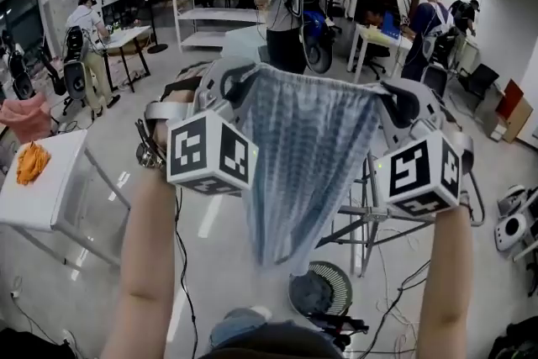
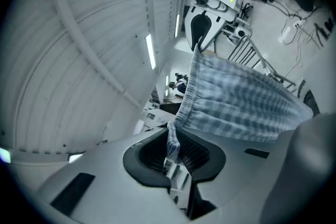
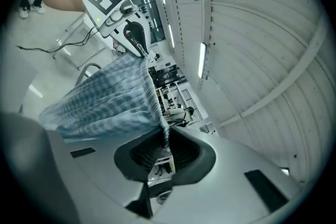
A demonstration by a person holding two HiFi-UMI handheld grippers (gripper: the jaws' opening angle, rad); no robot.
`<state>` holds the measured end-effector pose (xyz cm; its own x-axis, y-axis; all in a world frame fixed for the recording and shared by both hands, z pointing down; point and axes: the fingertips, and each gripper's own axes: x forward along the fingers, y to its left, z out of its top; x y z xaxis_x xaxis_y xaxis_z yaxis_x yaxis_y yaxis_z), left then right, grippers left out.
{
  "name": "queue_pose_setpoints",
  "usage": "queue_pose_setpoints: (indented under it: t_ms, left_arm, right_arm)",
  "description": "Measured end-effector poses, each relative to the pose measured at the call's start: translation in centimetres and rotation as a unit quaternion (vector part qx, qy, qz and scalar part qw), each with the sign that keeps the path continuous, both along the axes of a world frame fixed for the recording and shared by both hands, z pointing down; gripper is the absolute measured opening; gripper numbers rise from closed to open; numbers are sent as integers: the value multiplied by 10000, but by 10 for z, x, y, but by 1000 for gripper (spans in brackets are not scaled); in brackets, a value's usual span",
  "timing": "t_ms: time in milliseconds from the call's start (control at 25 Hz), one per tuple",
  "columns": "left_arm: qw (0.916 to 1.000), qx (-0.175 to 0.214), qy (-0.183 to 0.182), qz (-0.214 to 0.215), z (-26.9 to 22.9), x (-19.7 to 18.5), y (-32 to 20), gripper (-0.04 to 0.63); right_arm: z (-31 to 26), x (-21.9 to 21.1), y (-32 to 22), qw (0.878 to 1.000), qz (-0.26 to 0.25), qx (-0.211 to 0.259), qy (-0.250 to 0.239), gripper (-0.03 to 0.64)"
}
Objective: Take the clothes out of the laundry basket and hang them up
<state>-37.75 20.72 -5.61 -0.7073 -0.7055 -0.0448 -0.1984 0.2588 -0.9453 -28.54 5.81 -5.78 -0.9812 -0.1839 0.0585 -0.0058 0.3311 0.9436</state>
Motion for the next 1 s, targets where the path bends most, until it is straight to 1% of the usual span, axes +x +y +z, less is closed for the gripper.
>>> queue_pose_setpoints:
  t_ms: [80,160,200,280,360,400,520,680,840,1000]
  left_arm:
    - [9980,179,-555,-263,-34,-6,5,38]
    - [9914,341,-1138,-550,-60,-7,9,38]
    - [9863,400,-1437,-703,-71,-6,10,38]
    - [9729,406,-2036,-1019,-91,-3,10,38]
    - [9597,311,-2498,-1252,-104,-3,10,38]
    - [9561,284,-2611,-1300,-108,-3,10,38]
    - [9504,226,-2798,-1341,-107,-5,9,38]
    - [9362,44,-3190,-1472,-104,-15,11,38]
    - [9277,-193,-3387,-1558,-106,-37,7,38]
    - [9206,-391,-3557,-1565,-114,-69,5,38]
  right_arm:
    - [-30,-7,5,9986,41,335,-397,37]
    - [-54,-9,9,9949,96,597,-802,37]
    - [-63,-9,10,9925,138,714,-987,37]
    - [-80,-9,9,9871,228,959,-1261,37]
    - [-90,-13,8,9834,274,1174,-1360,37]
    - [-92,-15,8,9825,273,1239,-1367,37]
    - [-90,-18,9,9813,244,1349,-1348,37]
    - [-85,-27,10,9779,266,1647,-1263,37]
    - [-86,-50,7,9761,245,1824,-1155,37]
    - [-102,-78,7,9697,351,2139,-1125,37]
